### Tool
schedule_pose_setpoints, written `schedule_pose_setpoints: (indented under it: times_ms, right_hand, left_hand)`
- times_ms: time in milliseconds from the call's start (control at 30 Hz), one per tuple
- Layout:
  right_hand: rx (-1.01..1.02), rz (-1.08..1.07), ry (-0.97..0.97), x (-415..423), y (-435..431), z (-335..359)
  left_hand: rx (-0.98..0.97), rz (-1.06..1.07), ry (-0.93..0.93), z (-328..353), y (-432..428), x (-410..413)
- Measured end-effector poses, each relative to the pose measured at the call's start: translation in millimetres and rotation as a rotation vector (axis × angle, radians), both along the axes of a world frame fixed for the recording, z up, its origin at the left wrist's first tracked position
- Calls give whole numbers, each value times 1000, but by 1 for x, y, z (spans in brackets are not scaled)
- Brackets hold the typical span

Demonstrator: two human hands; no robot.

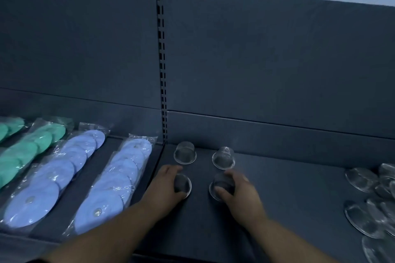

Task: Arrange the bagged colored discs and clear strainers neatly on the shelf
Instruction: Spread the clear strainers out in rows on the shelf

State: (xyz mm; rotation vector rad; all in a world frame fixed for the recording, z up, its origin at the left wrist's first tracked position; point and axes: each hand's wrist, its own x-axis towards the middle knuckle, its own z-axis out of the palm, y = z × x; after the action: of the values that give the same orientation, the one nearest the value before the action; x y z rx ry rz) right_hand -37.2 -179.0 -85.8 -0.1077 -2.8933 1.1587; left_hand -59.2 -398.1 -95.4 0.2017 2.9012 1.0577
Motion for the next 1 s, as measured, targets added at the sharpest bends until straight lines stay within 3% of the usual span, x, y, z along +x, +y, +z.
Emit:
schedule_pose_setpoints:
  times_ms: [233,633,833,1000]
  right_hand:
    - [99,-3,-40,-8,0,-9]
    - [65,-42,-21,-3,15,-9]
    - [83,-107,27,25,62,0]
    - [209,-183,65,54,129,15]
  left_hand:
    - [-20,4,57,-11,-7,-9]
    - [-71,5,105,-10,-3,-15]
    - [-204,-90,295,10,44,1]
    - [-285,-255,277,21,117,10]
